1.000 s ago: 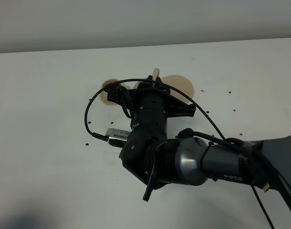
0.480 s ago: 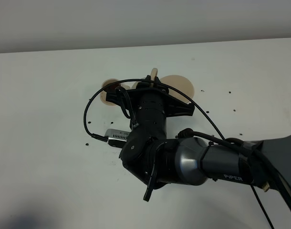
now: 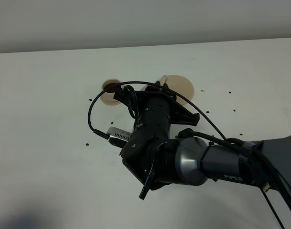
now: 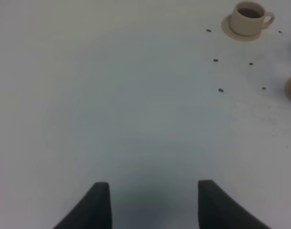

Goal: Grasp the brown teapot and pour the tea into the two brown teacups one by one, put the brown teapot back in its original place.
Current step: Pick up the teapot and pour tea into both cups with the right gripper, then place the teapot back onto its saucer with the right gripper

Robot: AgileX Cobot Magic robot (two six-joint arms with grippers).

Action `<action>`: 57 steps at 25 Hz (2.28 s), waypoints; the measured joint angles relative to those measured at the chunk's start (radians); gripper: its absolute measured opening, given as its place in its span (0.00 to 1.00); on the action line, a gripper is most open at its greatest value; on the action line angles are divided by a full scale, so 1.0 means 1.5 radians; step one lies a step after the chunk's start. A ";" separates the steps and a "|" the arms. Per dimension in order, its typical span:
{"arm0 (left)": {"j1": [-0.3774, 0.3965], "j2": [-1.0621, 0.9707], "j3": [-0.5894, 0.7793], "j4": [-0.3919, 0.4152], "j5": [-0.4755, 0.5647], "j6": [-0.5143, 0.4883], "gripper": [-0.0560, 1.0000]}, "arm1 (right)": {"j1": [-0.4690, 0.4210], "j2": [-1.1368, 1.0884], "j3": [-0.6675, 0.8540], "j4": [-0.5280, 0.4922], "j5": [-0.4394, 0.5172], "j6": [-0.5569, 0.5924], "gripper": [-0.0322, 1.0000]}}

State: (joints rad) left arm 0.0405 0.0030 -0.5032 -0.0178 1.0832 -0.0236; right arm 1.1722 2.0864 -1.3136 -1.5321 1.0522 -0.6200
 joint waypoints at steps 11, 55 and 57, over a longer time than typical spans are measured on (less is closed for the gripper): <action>0.000 0.000 0.000 0.000 0.000 0.000 0.43 | 0.010 0.000 -0.012 0.098 0.068 0.122 0.13; 0.000 0.000 0.000 0.000 0.000 0.000 0.43 | -0.100 -0.163 0.079 0.789 -0.097 0.567 0.13; 0.000 0.000 0.000 0.000 0.000 0.000 0.43 | -0.102 -0.149 0.079 0.792 -0.103 0.567 0.13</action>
State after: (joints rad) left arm 0.0405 0.0030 -0.5032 -0.0178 1.0832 -0.0236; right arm 1.0197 1.8626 -1.1944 -0.3441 0.8970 0.2299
